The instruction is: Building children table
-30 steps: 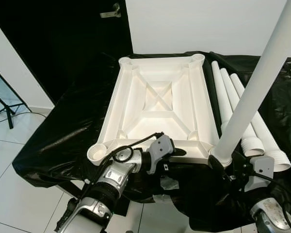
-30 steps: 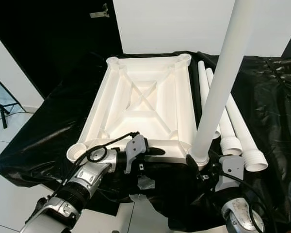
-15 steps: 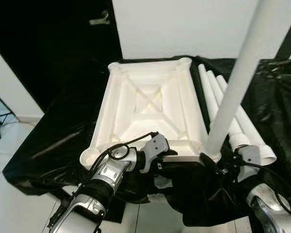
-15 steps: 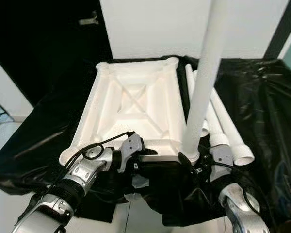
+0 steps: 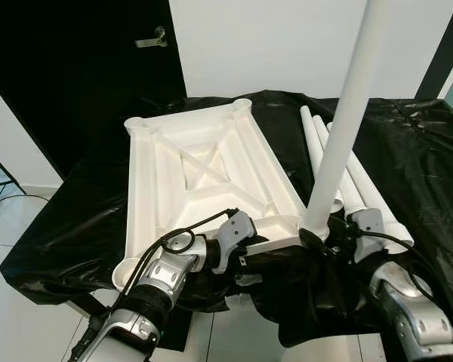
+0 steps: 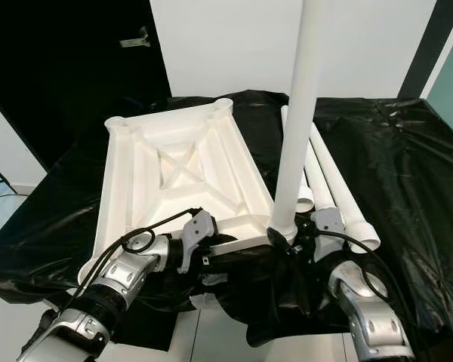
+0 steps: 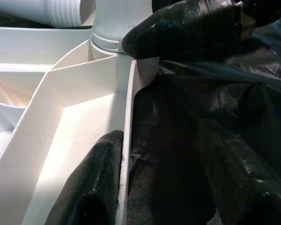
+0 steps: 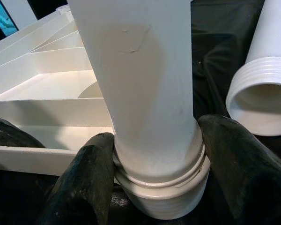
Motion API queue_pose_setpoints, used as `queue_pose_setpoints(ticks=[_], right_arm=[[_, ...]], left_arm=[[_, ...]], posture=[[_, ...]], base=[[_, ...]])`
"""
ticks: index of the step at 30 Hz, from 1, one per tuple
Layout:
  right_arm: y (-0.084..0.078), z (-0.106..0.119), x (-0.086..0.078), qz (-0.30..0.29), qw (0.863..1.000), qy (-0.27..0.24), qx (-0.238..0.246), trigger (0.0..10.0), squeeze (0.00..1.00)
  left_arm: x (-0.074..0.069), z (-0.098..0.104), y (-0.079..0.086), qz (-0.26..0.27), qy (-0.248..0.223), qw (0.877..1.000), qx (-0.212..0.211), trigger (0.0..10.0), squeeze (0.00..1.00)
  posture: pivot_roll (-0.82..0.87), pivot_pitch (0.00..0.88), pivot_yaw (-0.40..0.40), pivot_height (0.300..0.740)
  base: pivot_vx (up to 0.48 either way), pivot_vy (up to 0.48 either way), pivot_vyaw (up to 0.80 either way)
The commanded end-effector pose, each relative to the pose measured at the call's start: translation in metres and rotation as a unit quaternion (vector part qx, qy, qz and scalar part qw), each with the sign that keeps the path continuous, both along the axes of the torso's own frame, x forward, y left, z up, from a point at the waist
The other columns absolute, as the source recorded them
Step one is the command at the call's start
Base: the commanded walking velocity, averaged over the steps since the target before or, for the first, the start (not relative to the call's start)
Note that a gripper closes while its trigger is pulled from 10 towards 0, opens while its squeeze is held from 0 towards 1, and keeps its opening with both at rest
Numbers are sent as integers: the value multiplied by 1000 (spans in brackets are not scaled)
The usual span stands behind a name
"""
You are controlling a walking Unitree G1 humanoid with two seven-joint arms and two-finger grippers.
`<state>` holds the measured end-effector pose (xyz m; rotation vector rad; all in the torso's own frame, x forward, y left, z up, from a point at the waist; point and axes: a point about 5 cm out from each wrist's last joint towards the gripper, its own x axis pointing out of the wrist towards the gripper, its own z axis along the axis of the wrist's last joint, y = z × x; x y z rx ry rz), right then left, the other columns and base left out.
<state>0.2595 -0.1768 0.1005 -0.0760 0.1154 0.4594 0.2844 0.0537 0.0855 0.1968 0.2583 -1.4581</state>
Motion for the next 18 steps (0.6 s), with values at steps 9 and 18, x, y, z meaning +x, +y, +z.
queue_pose_setpoints(ticks=[9, 18], right_arm=[[33, -10, 28, -9, 999, 13, 28, 0, 0], [38, -6, 37, -10, 1000, 7, 27, 0, 0]], left_arm=[[-26, -17, -29, -71, 53, 996, -9, 10000, 0], [-25, -14, -36, -74, 49, 996, -19, 10000, 0]], posture=[[79, 0, 53, 740], [73, 0, 45, 740]], base=[[0, 0, 0], [0, 0, 0]])
